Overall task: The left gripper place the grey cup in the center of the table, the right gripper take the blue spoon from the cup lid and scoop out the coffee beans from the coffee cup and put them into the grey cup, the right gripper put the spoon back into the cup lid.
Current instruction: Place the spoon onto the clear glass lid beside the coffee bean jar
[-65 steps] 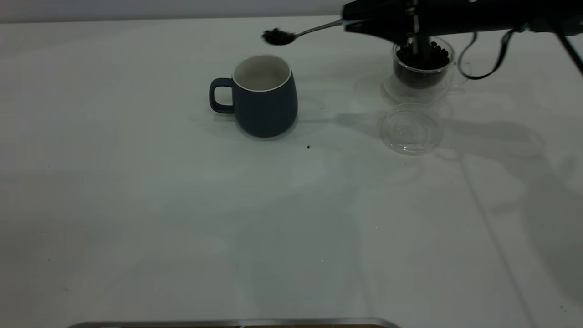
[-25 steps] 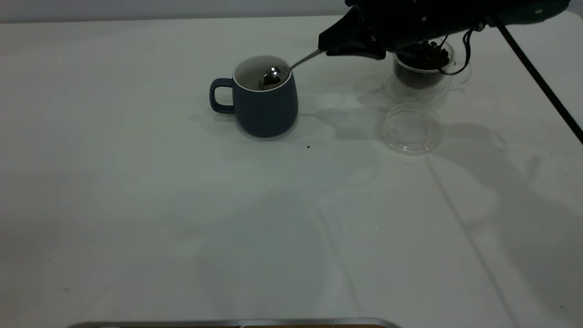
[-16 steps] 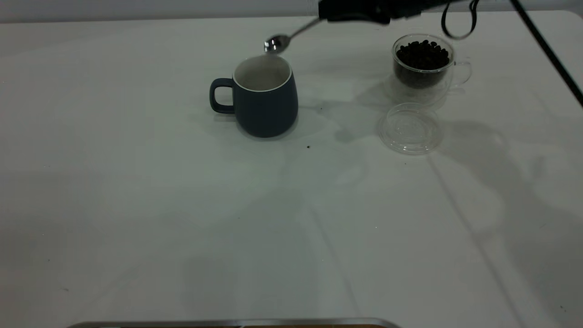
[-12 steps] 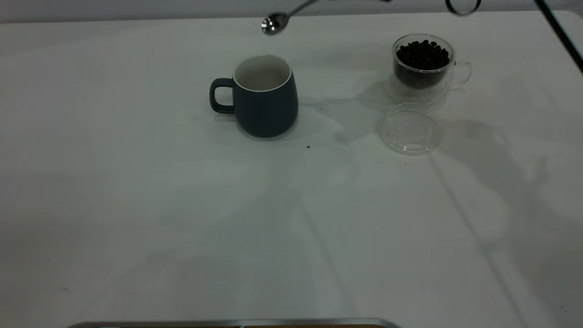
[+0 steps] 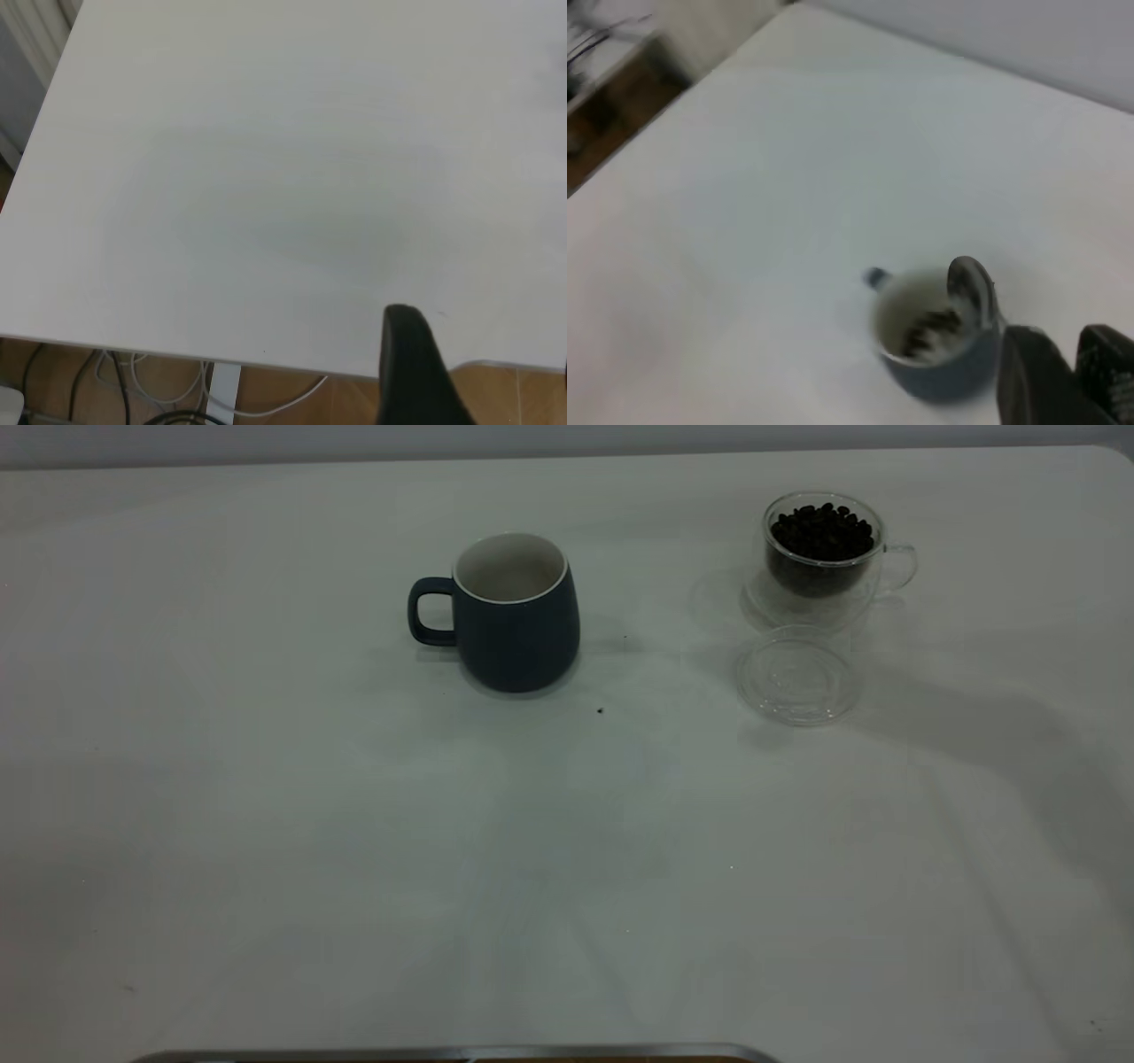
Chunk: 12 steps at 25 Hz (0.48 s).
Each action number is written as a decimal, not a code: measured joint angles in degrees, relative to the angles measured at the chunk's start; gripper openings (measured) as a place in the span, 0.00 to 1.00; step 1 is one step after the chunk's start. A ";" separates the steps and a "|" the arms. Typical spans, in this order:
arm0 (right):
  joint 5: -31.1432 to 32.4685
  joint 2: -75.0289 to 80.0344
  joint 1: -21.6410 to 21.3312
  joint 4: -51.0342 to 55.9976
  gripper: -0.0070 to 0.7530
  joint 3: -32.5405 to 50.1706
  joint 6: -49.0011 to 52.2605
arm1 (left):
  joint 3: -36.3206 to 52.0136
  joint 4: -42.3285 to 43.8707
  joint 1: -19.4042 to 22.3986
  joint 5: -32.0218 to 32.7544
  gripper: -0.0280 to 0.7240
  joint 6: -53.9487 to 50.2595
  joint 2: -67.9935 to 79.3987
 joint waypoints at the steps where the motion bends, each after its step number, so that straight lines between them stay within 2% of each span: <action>1: 0.00 -0.65 -2.21 -0.14 0.14 1.65 1.82 | 0.00 0.00 0.00 0.00 0.67 0.00 0.00; 3: -0.38 -0.62 -7.34 -0.20 0.14 4.94 5.37 | 0.00 0.00 0.00 0.00 0.67 0.00 0.00; 6: -1.10 0.73 -12.32 -0.59 0.14 9.84 7.66 | 0.00 0.00 0.00 0.00 0.67 0.00 0.00; 12: -0.92 7.91 -13.72 0.67 0.14 12.82 5.84 | 0.00 0.00 0.00 0.00 0.67 -0.05 0.00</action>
